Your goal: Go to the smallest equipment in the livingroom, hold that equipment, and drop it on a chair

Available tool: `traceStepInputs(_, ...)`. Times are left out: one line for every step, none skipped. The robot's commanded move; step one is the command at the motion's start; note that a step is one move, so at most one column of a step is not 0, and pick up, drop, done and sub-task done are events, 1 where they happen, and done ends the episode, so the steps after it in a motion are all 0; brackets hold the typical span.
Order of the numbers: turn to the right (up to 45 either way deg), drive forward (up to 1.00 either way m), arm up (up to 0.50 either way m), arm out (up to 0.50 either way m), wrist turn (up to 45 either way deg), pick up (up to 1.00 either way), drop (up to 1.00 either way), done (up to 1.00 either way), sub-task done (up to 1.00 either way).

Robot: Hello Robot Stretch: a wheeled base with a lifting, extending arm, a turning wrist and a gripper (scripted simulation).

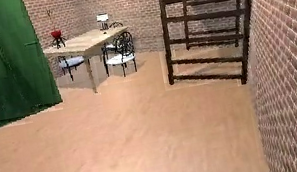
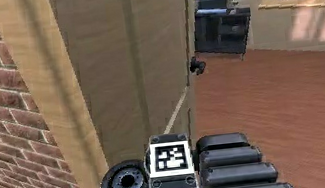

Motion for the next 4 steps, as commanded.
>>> traceStepInputs(0.0, 1.0, 0.0, 0.0, 0.0, 0.0, 0.0, 0.0, 0.0)
traceStepInputs(0.0, 1.0, 0.0, 0.0, 0.0, 0.0, 0.0, 0.0, 0.0)
traceStepInputs(0.0, 0.7, 0.0, 0.0, 0.0, 0.0, 0.0, 0.0, 0.0)
traceStepInputs(3.0, 0.0, 0.0, 0.0, 0.0, 0.0, 0.0, 0.0, 0.0)
